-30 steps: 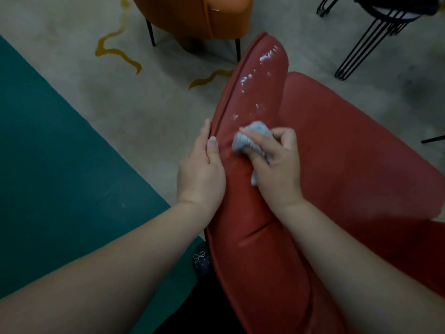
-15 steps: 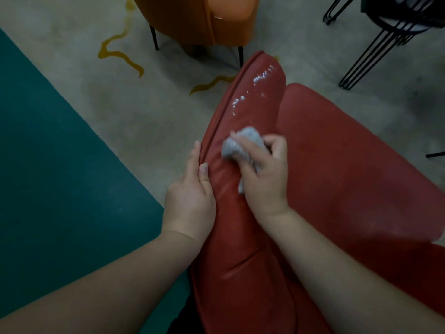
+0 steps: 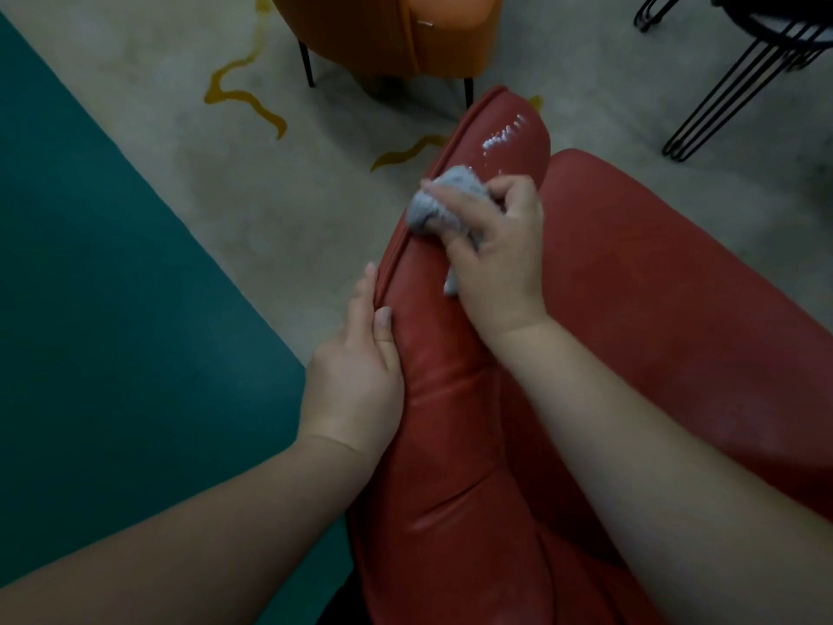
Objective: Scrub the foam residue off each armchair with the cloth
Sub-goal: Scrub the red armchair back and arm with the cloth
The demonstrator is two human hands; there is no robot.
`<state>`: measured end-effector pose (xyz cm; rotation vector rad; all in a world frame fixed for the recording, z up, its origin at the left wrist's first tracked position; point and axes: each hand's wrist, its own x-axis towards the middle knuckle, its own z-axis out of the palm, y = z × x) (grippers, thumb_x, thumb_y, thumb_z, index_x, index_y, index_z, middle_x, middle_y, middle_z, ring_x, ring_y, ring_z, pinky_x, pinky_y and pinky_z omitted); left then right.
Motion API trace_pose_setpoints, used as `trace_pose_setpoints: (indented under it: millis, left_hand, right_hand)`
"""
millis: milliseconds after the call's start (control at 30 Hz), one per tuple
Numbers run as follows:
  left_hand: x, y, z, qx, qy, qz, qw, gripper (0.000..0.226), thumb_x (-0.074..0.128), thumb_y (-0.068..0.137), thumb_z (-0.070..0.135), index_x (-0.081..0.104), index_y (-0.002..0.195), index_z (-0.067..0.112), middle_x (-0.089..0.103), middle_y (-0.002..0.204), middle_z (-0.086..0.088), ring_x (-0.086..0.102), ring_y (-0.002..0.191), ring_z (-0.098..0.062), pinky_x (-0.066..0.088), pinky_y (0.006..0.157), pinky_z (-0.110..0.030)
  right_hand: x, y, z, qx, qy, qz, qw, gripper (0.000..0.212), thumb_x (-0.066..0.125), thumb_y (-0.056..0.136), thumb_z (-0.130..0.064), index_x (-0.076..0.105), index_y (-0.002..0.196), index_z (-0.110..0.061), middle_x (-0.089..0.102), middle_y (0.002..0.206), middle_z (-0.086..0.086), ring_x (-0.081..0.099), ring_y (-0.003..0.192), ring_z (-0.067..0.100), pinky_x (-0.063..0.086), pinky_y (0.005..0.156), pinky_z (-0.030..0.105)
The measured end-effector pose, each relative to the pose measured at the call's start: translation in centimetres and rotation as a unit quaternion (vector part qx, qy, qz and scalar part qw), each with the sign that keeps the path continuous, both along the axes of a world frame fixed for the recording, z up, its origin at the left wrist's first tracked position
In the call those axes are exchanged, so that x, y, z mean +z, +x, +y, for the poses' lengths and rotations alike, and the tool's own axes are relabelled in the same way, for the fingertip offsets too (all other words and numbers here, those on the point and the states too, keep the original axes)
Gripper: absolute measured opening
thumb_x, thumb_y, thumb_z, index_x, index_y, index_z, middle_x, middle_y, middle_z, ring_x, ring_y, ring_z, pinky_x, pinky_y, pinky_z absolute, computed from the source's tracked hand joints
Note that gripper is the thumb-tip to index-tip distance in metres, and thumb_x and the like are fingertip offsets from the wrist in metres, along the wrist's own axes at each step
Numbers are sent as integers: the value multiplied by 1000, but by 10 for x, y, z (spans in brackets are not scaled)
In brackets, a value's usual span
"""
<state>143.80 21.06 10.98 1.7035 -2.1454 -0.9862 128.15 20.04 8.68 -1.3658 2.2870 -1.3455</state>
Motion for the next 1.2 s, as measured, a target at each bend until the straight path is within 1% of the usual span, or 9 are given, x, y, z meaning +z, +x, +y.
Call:
trace_pose_setpoints:
  millis: [133, 233, 333, 533, 700, 900, 1033, 1133, 1200]
  left_hand:
    - [0, -1, 1, -13, -14, -14, 1000, 51, 30, 98, 38, 25, 149, 38, 67, 92, -20, 60, 80, -40, 39, 66, -34]
    - [0, -1, 0, -18, -32, -13, 999, 54, 28, 96, 40, 24, 149, 36, 67, 93, -19, 61, 80, -39, 35, 65, -31]
    - [-1, -1, 0, -29, -50, -10, 998, 57, 25, 94, 42, 25, 149, 32, 68, 99, -18, 61, 83, -38, 40, 69, -34]
    - [-3, -1, 2, -32, -61, -2, 998, 57, 25, 93, 42, 26, 149, 32, 68, 100, -15, 62, 84, -36, 35, 68, -29]
    - [-2, -1, 2, -20, -51, 0, 998, 55, 25, 94, 43, 24, 149, 35, 67, 101, -13, 61, 87, -35, 36, 71, -29]
    - [-2, -2, 2, -12, -50, -7, 999, 55, 26, 94, 43, 26, 148, 35, 67, 96, -14, 62, 85, -35, 39, 71, -31]
    - [-3, -2, 2, -17, -60, -6, 998, 54, 27, 96, 40, 26, 149, 33, 67, 98, -14, 61, 83, -35, 37, 70, -29]
    - [-4, -2, 2, -21, -68, 1, 997, 55, 25, 94, 42, 26, 149, 32, 67, 98, -11, 60, 80, -30, 34, 70, -27]
    - [-4, -2, 2, -19, -62, 7, 998, 57, 23, 93, 44, 26, 149, 33, 67, 95, -9, 56, 74, -24, 35, 70, -28]
  right_hand:
    - [-7, 15, 19, -9, -14, -74, 997, 33, 68, 82, -20, 68, 114, -30, 40, 100, 4, 51, 93, 30, 48, 86, 46]
    - [-9, 33, 48, 35, -11, -55, 998, 35, 69, 81, -23, 68, 114, -34, 44, 100, 4, 50, 92, 27, 48, 84, 41]
    - [-7, 15, 22, 8, -10, -13, 1000, 33, 72, 78, -17, 71, 110, -28, 48, 97, 9, 50, 89, 28, 47, 84, 41]
    - [-8, 10, 19, -1, -41, -93, 995, 34, 68, 81, -22, 67, 114, -32, 43, 100, 4, 51, 93, 26, 47, 90, 40]
    - [-15, -30, -1, -152, -62, -266, 950, 33, 62, 90, -20, 62, 120, -33, 46, 110, 6, 59, 91, 18, 44, 93, 18]
    - [-28, -97, -63, -213, -55, -317, 923, 35, 52, 96, -17, 58, 130, -13, 52, 131, 7, 54, 116, 12, 39, 105, 23]
    - [-29, -107, -72, -199, -11, -281, 939, 31, 52, 97, -22, 61, 126, -18, 52, 122, 6, 55, 108, 14, 38, 101, 17]
    - [-22, -91, -62, -136, -36, -229, 963, 28, 55, 95, -15, 63, 121, -22, 37, 108, 5, 55, 87, 20, 47, 75, 8]
    - [-15, -76, -51, -73, -51, -192, 977, 30, 56, 93, -9, 64, 120, -19, 35, 103, 5, 54, 83, 25, 49, 78, 16]
